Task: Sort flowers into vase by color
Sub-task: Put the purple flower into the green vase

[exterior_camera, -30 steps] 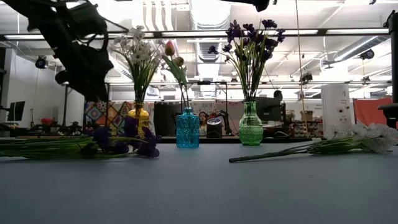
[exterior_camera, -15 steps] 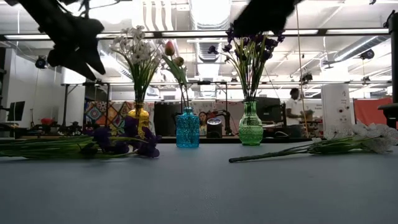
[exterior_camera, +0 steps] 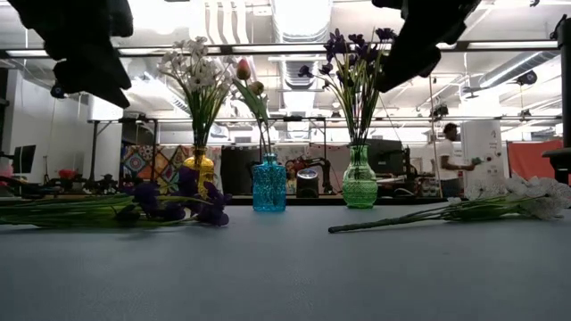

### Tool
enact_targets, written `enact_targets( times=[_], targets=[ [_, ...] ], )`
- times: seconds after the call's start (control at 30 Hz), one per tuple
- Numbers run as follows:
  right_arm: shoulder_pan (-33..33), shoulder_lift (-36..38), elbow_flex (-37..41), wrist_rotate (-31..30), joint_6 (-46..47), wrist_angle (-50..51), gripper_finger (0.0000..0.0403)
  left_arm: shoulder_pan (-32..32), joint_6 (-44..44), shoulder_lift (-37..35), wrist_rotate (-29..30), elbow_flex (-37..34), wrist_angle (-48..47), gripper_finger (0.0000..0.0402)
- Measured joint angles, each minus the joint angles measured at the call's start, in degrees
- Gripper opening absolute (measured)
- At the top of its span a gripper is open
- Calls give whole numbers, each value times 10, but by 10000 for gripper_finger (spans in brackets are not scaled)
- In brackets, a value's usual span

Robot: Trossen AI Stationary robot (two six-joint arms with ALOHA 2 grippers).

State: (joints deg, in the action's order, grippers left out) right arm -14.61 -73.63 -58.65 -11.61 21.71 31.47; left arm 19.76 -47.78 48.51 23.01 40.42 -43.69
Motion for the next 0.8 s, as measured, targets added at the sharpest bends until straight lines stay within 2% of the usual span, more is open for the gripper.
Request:
enact_targets(
  times=[0.17, 0.33, 0.57, 0.8],
  targets=[
    [-1, 0, 1, 27, 29, 36, 215, 68, -45, 47, 0, 0, 4, 217],
    [-1, 0, 2, 31, 77, 80, 215, 108, -90, 89, -6, 0, 4, 217],
    [-1, 0, 2, 32, 121, 143, 215, 130, -117, 153, -50, 0, 20, 217],
    [-1, 0, 2, 44, 130, 151, 215, 131, -118, 208, -108, 0, 42, 217]
  ],
)
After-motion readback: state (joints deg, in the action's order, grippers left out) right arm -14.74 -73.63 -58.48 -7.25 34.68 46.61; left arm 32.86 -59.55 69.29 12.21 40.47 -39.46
